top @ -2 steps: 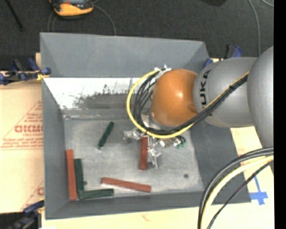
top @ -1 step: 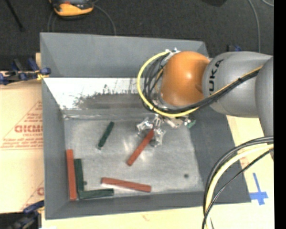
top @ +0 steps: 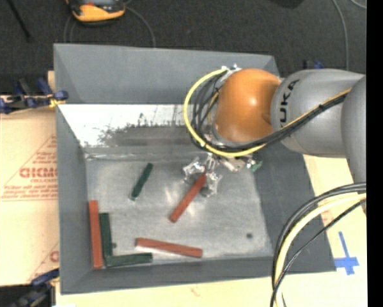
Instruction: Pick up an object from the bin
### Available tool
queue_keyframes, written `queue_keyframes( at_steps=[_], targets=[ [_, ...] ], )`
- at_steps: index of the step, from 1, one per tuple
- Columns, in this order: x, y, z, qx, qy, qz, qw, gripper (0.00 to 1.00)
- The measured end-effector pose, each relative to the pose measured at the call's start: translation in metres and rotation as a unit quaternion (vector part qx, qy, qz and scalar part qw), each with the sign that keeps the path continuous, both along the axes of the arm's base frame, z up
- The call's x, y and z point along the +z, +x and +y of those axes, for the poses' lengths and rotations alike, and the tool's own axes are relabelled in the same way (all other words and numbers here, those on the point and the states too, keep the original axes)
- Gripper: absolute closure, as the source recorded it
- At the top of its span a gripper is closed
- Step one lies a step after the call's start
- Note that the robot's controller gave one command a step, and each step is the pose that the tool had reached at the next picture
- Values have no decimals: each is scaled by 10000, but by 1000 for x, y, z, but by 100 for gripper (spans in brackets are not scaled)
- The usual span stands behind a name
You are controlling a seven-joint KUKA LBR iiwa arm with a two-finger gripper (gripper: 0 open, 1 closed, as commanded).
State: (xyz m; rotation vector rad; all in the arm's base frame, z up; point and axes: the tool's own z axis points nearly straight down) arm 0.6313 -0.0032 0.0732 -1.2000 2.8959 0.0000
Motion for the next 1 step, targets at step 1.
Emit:
queue_keyframes(
  at_steps=[1],
  targets=[
    [169, 9, 5, 1, -9, -23, 10000, 100]
  ],
)
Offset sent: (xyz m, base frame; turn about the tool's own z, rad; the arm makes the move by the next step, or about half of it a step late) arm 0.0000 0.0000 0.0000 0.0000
